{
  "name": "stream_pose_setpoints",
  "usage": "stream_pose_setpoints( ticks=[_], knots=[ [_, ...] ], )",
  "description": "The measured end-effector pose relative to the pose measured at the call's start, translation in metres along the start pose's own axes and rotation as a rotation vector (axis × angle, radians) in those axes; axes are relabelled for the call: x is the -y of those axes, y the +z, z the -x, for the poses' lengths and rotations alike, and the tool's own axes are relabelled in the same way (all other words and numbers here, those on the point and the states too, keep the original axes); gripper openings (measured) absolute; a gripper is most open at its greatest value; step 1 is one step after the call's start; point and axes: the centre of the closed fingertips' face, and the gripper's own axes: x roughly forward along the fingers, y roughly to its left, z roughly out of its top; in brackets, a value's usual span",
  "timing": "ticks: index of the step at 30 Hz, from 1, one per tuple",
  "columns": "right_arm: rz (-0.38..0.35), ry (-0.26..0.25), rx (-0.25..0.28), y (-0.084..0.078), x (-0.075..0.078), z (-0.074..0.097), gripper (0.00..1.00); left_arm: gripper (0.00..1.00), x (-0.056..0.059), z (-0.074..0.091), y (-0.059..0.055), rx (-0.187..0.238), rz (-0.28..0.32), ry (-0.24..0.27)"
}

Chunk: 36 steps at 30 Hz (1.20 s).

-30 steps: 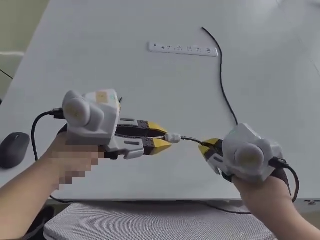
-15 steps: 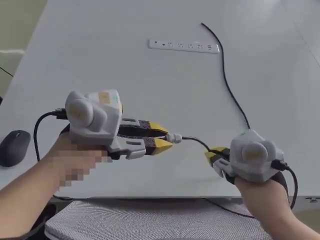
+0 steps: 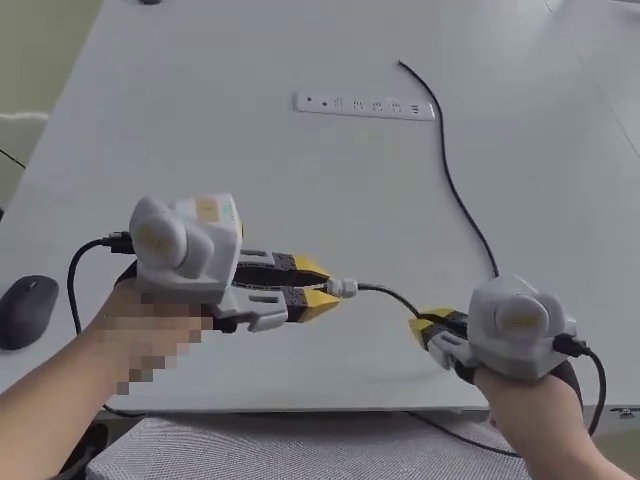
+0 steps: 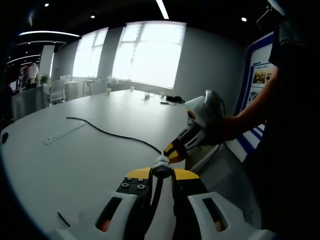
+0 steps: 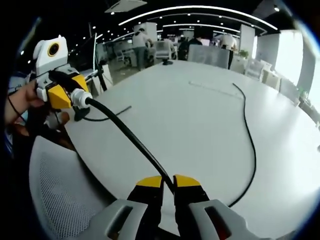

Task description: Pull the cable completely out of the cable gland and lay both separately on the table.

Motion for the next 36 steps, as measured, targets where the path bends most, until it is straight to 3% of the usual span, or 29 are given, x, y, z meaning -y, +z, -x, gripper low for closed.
stream_pose_setpoints(
  ticks=[4, 10, 13, 17, 25, 31, 36],
  knots=[
    [0.026, 0.002, -0.009, 0.001, -0.002, 0.004, 0.04, 0.15, -0.001, 0.001, -0.001, -0.001, 0.001, 0.003],
    [0.048, 0.011, 0.009, 0.015, -0.009, 0.016, 0.14, 0.15, -0.001, 0.0, 0.0, 0.001, 0.0, -0.005],
    [0.146, 0.05, 0.04, 0.03, -0.023, 0.021, 0.21, 0.15, 0.0, 0.0, -0.002, -0.007, -0.003, -0.008],
    [0.263, 0.083, 0.055, 0.044, -0.039, 0.026, 0.23, 0.15, 0.0, -0.001, -0.002, -0.01, -0.002, -0.006],
    [0.508, 0.105, 0.073, 0.069, -0.069, 0.027, 0.18, 0.15, 0.003, -0.004, -0.003, -0.02, 0.004, 0.001],
    [0.592, 0.126, 0.088, 0.076, -0.084, 0.025, 0.12, 0.15, 0.008, -0.008, -0.005, -0.029, 0.006, 0.0],
    [0.659, 0.121, 0.069, 0.072, -0.084, 0.024, 0.03, 0.15, 0.008, -0.01, -0.005, -0.034, 0.01, 0.0]
  ],
)
